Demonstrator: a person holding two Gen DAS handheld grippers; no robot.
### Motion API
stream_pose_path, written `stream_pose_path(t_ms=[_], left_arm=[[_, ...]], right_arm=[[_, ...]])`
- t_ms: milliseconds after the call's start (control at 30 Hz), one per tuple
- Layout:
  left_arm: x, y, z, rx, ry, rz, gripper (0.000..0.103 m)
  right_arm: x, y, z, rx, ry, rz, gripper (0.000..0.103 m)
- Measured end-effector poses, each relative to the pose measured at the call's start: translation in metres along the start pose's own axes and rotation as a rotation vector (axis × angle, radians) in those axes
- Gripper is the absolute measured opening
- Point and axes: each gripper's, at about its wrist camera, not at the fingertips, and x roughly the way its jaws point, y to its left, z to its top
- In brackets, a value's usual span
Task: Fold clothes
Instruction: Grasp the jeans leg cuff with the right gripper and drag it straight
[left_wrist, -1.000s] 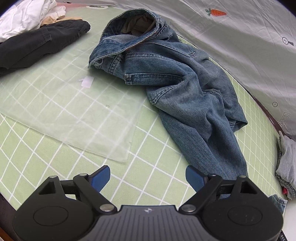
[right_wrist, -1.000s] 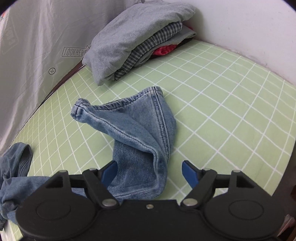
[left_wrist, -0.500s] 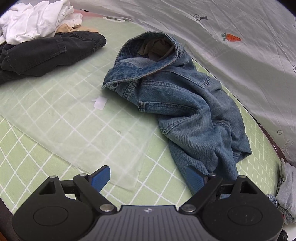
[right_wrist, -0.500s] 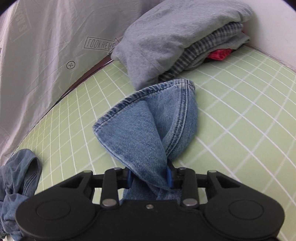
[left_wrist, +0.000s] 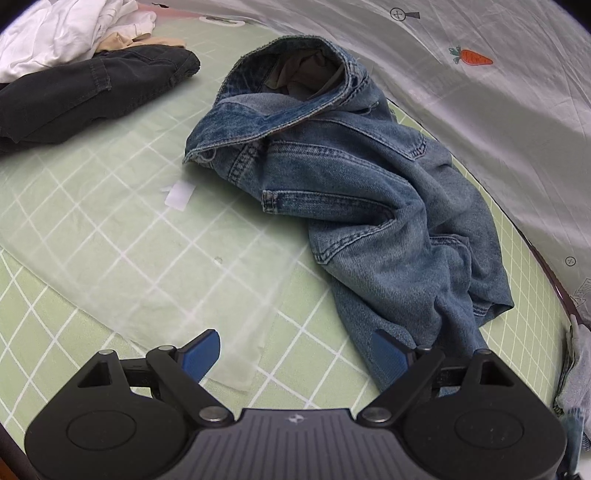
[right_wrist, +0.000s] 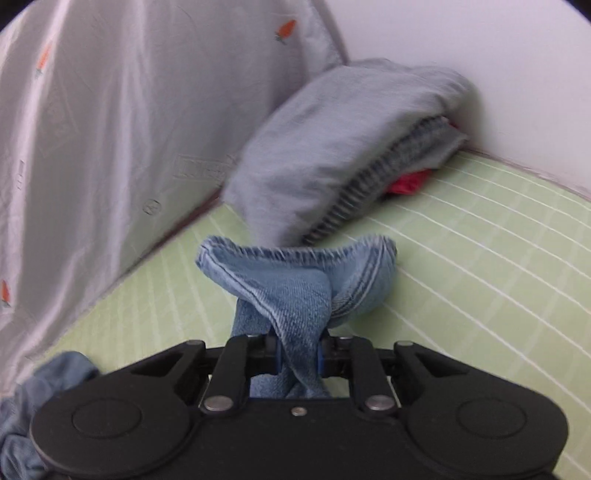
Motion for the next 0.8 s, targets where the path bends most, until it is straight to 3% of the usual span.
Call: stream_pose_path(t_ms=[67, 133, 233, 333, 433, 533, 667, 800], left_arm=[[0.003, -0.004, -0.001, 0.02, 0.008, 0.003, 0.089], [0.004, -0.009, -0.002, 0.047, 0.013, 0.0, 0.089], [0.007, -0.019, -0.007, 0.083, 0.029, -0.011, 0.089], [0.006, -0.025, -0.011, 0.113, 0.033, -0.018, 0.089], [0.005, -0.026, -0.014, 0.12, 0.031, -0.025, 0.089], [0.003, -0.022, -0.016, 0.106, 0.025, -0.032, 0.089], [0.001, -0.015, -0.014, 0.067, 0.015, -0.037, 0.089], [-0.001, -0.011, -0.009, 0.037, -0.003, -0.041, 0.089]], right_arm=[[-0.004, -0.037, -0.022, 0.04, 0.076, -0.1, 0.017], [-0.013, -0.058, -0.034, 0.127, 0.086, -0.108, 0.02], [-0.019, -0.062, -0.035, 0.129, 0.056, -0.188, 0.054], [-0.011, -0.057, -0.027, 0.103, 0.051, -0.202, 0.054], [0.003, -0.05, -0.022, 0.058, 0.09, -0.218, 0.061], [0.01, -0.04, -0.019, 0.04, 0.096, -0.177, 0.054], [0.031, -0.017, -0.009, -0.038, 0.102, -0.084, 0.032], [0.054, 0.015, 0.017, -0.031, 0.112, 0.105, 0.017]])
